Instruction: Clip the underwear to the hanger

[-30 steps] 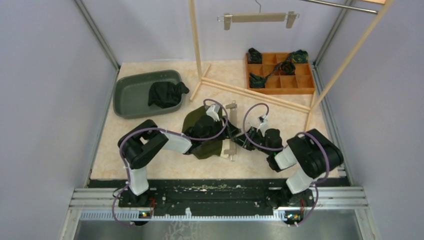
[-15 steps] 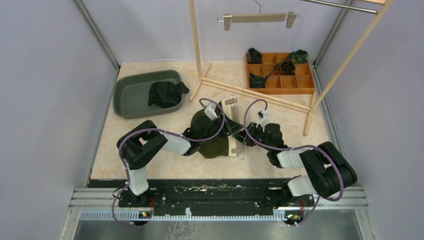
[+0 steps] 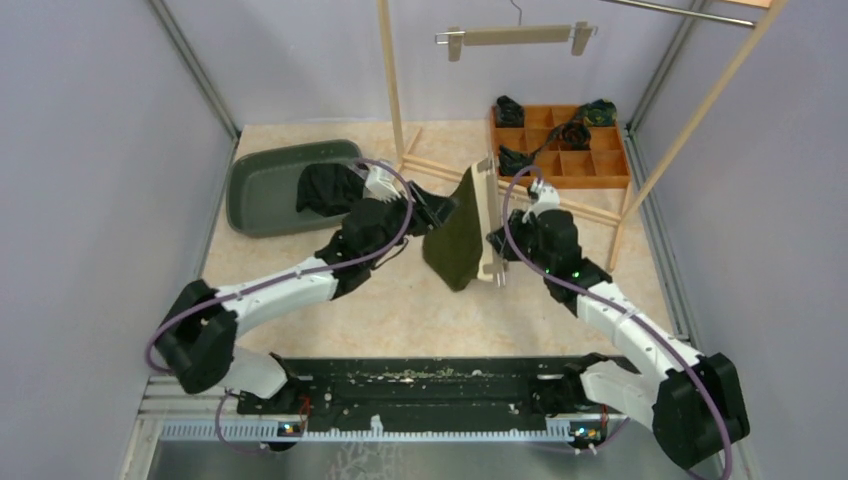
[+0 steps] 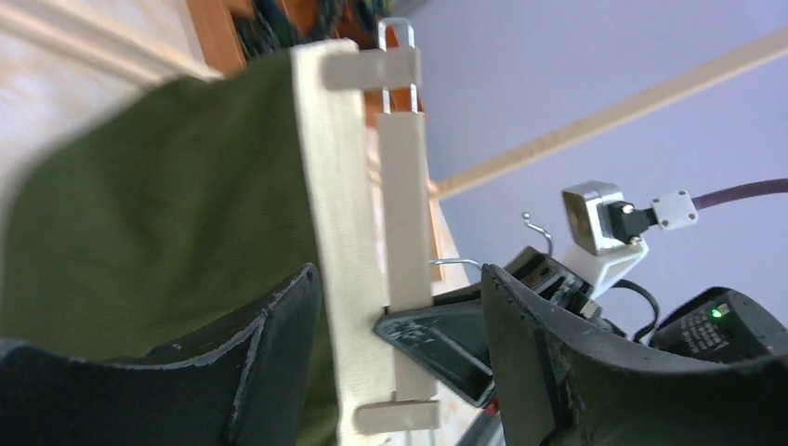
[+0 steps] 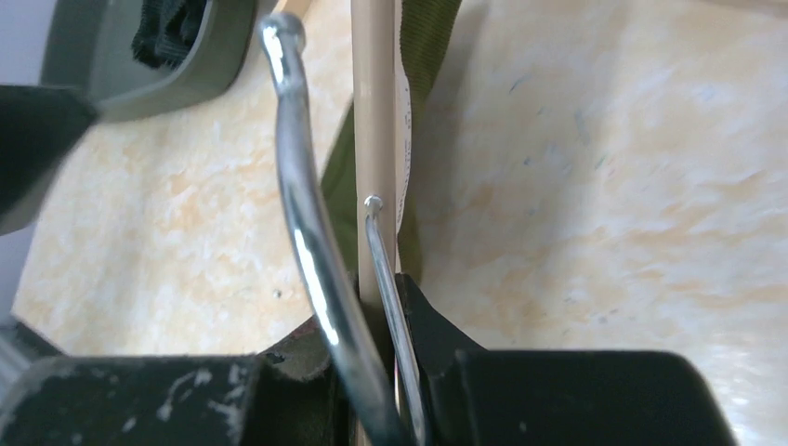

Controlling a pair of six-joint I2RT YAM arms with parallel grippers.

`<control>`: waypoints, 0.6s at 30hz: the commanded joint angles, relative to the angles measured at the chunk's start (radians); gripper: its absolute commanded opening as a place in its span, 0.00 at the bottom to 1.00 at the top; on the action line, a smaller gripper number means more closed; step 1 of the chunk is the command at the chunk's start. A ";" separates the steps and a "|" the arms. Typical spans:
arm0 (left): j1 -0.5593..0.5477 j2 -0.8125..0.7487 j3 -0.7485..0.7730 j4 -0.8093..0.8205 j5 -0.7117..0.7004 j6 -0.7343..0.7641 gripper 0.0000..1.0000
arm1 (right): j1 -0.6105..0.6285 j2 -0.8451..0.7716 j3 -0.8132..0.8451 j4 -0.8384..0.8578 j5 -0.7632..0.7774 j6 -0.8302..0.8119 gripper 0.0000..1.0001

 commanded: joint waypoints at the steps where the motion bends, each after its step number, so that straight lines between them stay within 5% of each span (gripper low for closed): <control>1: 0.008 -0.155 0.055 -0.231 -0.120 0.166 0.69 | -0.005 -0.055 0.270 -0.316 0.158 -0.168 0.00; 7: 0.016 -0.221 0.165 -0.430 -0.116 0.271 0.70 | -0.118 0.017 0.653 -0.594 0.141 -0.292 0.00; 18: 0.055 -0.251 0.174 -0.481 -0.064 0.315 0.69 | -0.248 0.279 1.299 -0.924 0.319 -0.410 0.00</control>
